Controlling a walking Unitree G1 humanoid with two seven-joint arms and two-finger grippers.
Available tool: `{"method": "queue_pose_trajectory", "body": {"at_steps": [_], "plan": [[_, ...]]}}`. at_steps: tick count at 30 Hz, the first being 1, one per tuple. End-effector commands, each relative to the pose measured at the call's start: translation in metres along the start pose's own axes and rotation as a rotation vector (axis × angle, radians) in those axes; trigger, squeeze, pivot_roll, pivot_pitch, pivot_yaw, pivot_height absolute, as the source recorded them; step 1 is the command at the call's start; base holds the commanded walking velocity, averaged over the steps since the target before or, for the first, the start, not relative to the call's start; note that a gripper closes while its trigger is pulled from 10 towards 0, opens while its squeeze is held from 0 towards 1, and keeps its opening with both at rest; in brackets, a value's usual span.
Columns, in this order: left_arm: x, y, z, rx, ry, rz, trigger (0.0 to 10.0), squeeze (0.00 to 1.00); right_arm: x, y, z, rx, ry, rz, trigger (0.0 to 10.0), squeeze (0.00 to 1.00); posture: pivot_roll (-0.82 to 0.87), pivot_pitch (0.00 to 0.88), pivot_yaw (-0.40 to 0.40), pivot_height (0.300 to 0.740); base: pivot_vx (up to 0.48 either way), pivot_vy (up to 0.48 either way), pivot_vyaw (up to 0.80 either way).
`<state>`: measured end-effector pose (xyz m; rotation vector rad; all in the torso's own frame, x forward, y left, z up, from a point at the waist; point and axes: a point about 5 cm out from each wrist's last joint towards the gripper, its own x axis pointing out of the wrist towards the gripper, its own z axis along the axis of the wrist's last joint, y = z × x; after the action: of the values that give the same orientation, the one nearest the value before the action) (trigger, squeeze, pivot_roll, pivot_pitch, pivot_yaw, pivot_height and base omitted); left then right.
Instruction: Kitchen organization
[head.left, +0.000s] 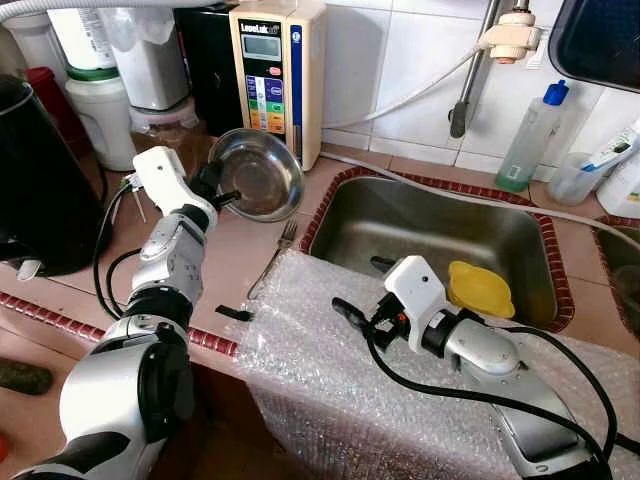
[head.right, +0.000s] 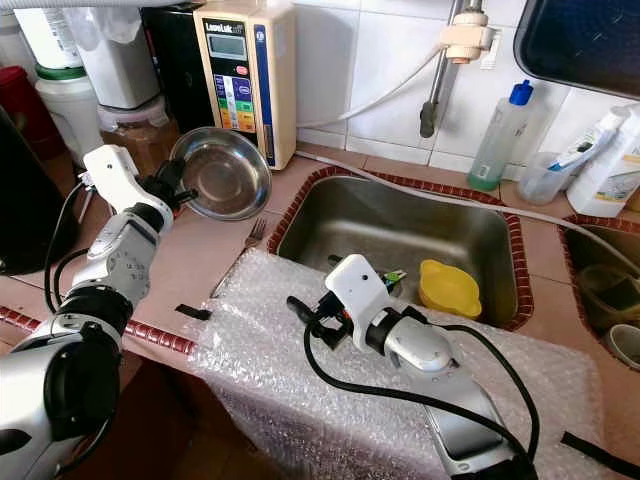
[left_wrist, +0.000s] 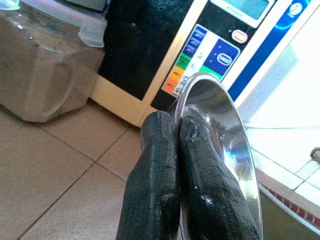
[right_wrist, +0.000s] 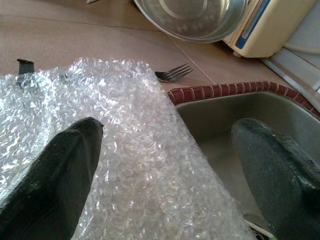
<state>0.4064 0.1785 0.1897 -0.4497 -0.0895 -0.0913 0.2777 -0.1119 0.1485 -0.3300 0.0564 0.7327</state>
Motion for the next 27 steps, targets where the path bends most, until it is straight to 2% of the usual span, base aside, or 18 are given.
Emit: {"method": "queue_pose_trajectory", "body": {"at_steps": [1, 8, 11, 13, 15, 19, 27], "plan": [[0.003, -0.005, 0.010, 0.003, -0.039, -0.021, 0.0, 0.00, -0.001, -0.004, 0.001, -0.004, -0.005, -0.022, 10.0, 0.00, 0.04, 0.000, 0.012, 0.740, 0.000, 0.000, 0.00], [0.004, -0.017, 0.014, 0.006, -0.091, -0.117, 0.0, 0.00, -0.002, -0.007, 0.004, -0.004, -0.026, -0.049, 10.0, 0.00, 0.04, 0.000, 0.009, 0.740, 0.000, 0.000, 0.00], [0.005, -0.031, 0.015, 0.028, -0.109, -0.226, 0.0, 0.00, -0.003, -0.016, 0.012, -0.012, -0.072, -0.117, 10.0, 0.00, 0.04, 0.000, 0.006, 0.740, 0.000, 0.000, 0.00], [0.004, -0.033, 0.015, 0.032, -0.110, -0.246, 0.0, 0.00, -0.003, -0.018, 0.014, -0.012, -0.083, -0.137, 10.0, 0.00, 0.04, 0.000, 0.006, 0.740, 0.000, 0.000, 0.00], [0.004, -0.045, 0.010, 0.059, -0.092, -0.335, 0.0, 0.00, -0.007, -0.037, 0.027, 0.022, -0.170, -0.273, 10.0, 0.00, 0.04, 0.000, 0.003, 0.740, 0.000, 0.000, 0.00], [0.001, -0.060, 0.002, 0.102, -0.080, -0.438, 0.0, 0.00, -0.015, -0.059, 0.038, 0.039, -0.241, -0.435, 10.0, 0.00, 0.04, 0.000, 0.001, 0.740, 0.000, 0.000, 0.00], [0.000, -0.063, 0.001, 0.111, -0.079, -0.459, 0.0, 0.00, -0.016, -0.062, 0.039, 0.051, -0.251, -0.452, 10.0, 0.00, 0.04, 0.000, 0.001, 0.740, 0.000, 0.000, 0.00]]}}
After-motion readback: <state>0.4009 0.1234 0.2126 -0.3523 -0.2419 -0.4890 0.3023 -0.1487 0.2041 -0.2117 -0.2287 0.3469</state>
